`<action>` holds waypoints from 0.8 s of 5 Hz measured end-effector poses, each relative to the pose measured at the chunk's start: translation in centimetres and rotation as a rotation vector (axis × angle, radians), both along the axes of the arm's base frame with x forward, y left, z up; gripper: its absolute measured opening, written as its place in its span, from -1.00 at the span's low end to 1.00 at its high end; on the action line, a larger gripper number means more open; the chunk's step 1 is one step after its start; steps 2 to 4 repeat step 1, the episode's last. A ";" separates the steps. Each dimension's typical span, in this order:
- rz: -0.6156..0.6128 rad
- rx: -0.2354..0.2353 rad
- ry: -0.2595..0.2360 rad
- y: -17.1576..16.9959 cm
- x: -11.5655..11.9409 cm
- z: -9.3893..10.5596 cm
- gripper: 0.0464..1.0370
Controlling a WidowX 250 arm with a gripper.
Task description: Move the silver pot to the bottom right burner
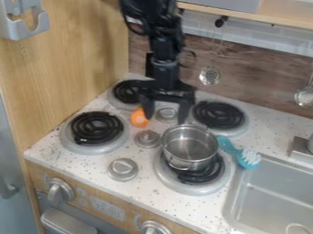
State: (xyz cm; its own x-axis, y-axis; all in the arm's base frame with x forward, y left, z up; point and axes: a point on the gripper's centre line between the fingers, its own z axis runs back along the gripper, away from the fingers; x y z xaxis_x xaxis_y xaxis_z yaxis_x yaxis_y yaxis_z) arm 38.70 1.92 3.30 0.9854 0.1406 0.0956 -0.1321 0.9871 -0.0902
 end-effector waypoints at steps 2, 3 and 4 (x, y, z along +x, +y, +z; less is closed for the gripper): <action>-0.039 0.013 0.015 0.3 -0.3 0.0 0.92; -0.039 0.013 0.015 0.3 -0.3 0.0 0.92; -0.039 0.013 0.015 0.3 -0.3 0.0 0.92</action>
